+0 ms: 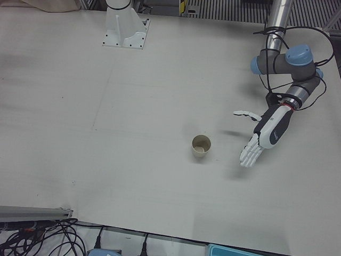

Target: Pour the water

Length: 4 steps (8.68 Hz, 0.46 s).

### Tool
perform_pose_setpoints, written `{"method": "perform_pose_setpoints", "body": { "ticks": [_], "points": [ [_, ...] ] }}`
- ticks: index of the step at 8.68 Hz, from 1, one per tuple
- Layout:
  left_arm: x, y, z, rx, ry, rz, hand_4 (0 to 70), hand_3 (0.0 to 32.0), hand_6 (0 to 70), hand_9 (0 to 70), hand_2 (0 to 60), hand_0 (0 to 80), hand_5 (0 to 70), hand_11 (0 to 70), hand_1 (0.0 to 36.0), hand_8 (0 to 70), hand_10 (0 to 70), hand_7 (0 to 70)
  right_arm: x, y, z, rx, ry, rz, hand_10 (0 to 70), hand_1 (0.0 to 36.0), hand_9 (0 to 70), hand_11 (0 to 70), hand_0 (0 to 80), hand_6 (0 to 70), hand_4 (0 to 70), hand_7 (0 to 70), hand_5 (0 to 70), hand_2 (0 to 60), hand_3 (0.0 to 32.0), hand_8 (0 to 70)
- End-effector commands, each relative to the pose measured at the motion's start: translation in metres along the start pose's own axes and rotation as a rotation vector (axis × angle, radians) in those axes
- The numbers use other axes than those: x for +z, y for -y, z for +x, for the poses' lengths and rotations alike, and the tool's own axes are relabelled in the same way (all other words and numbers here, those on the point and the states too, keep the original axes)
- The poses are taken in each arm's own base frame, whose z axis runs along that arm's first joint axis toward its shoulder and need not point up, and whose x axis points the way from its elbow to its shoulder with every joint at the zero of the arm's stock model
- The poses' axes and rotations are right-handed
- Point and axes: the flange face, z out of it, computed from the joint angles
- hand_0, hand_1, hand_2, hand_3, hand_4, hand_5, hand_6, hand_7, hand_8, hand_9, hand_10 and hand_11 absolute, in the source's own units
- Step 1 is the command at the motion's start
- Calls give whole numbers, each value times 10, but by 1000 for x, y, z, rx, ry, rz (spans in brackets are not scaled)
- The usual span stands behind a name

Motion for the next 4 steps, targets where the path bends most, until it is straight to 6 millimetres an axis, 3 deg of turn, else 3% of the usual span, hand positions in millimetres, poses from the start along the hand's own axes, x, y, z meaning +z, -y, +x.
{"method": "perform_pose_setpoints", "body": {
  "ticks": [1, 2, 3, 4],
  "points": [
    [29, 18, -45, 60, 21, -22, 14, 0, 0, 0, 155, 255, 0, 0, 67, 0, 0, 9, 1, -1, 0, 1, 3, -3, 77, 0, 184, 98, 263, 235, 598, 497, 240, 101, 0, 117],
    [38, 7, -65, 61, -27, -21, 8, 0, 0, 0, 138, 255, 0, 0, 63, 0, 0, 3, 1, -1, 0, 1, 3, -3, 75, 0, 183, 96, 264, 233, 584, 498, 241, 98, 0, 116],
    [49, -13, -86, 34, -62, -20, 0, 0, 0, 0, 121, 243, 0, 0, 57, 0, 0, 0, 2, -4, 0, 3, 4, -9, 76, 0, 181, 97, 268, 236, 619, 501, 244, 106, 0, 116],
    [63, -24, -86, 32, -77, -33, 3, 0, 0, 0, 103, 233, 0, 0, 49, 0, 0, 0, 2, -6, -1, 8, 8, -7, 76, 0, 182, 98, 275, 237, 628, 499, 244, 113, 0, 115]
  ]
}}
